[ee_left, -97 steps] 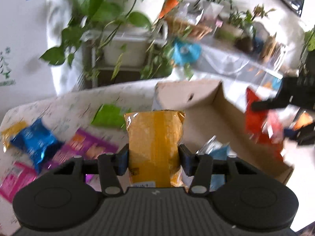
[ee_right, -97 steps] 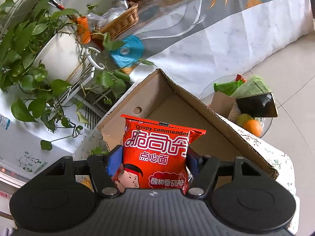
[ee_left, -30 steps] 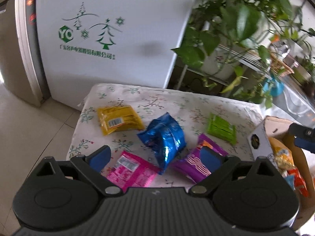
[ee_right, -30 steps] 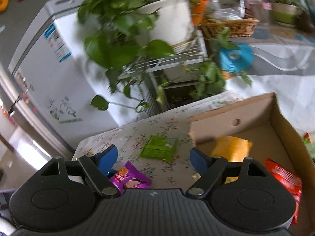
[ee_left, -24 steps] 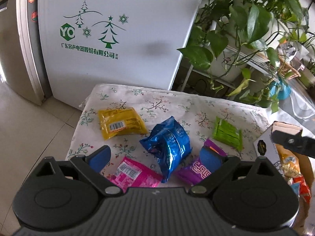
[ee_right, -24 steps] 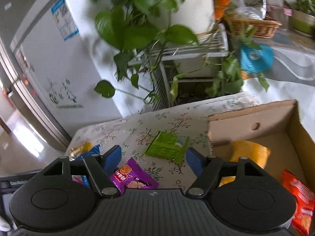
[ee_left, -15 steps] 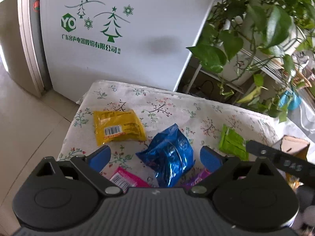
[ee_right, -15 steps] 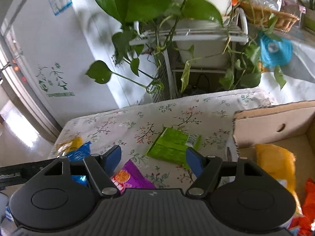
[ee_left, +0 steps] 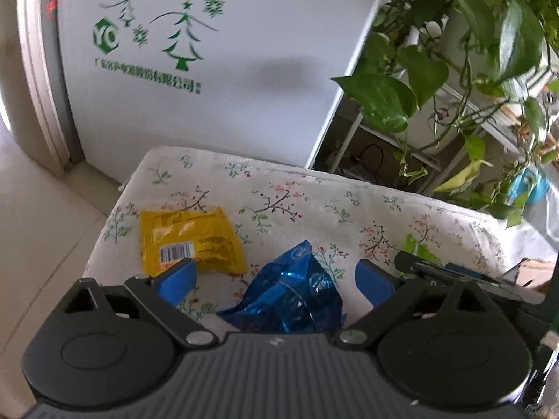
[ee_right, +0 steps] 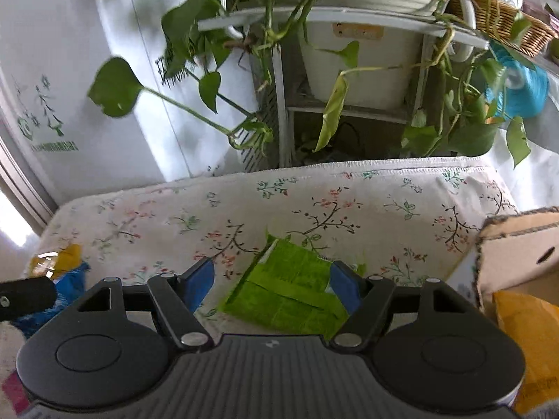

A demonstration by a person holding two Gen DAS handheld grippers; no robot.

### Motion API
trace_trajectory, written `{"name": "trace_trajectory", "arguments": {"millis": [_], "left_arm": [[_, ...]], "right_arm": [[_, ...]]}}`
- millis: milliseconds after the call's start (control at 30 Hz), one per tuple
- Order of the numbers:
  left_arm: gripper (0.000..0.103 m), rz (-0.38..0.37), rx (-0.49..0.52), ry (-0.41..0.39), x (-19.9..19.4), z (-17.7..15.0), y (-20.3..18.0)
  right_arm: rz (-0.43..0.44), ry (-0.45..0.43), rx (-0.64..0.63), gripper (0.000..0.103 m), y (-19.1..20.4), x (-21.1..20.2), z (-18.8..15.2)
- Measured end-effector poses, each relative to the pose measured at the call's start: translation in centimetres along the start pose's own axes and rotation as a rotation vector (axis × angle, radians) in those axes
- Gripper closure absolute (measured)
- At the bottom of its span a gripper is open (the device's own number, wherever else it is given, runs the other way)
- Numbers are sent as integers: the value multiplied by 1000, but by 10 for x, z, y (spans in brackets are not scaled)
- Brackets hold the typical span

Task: Organize snacks
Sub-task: 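Grasp the blue foil packet with the left tool while the right tool grasps the green packet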

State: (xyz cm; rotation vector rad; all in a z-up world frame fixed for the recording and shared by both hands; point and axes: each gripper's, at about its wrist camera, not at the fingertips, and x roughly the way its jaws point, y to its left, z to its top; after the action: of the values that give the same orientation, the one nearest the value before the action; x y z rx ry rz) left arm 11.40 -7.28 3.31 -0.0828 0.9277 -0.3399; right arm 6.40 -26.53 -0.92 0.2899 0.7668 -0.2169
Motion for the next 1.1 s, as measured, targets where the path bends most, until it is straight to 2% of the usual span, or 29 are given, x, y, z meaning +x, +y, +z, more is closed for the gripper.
{"name": "trace_trajectory", "arguments": {"millis": [133,267,367,500,700,833,933,1100], "left_arm": [[6,9,58,-2,12,-3,-6],[8,18,85,12,18,-10,-4],[18,-17,33,16,15,-12,5],[29,-27,58,12,7,-20,6],[37,-77,22,42,-4,-32,20],[37,-82,68,33,-18,-38,19],[39,-111,75,59,-25,-42,21],[39,-167,34,82,-37,-42,33]], "right_arm": [[-32,-4,-35,18,5,6,-1],[-42,17,-94,25,12,4,-6],[-14,43,-104,28,13,-4,-13],[28,78,-105,28,16,-18,-26],[47,124,-142,28,26,-53,-56],[47,160,-98,28,28,-73,-73],[68,174,-38,27,26,-87,-85],[98,182,181,24,7,-104,-98]]}}
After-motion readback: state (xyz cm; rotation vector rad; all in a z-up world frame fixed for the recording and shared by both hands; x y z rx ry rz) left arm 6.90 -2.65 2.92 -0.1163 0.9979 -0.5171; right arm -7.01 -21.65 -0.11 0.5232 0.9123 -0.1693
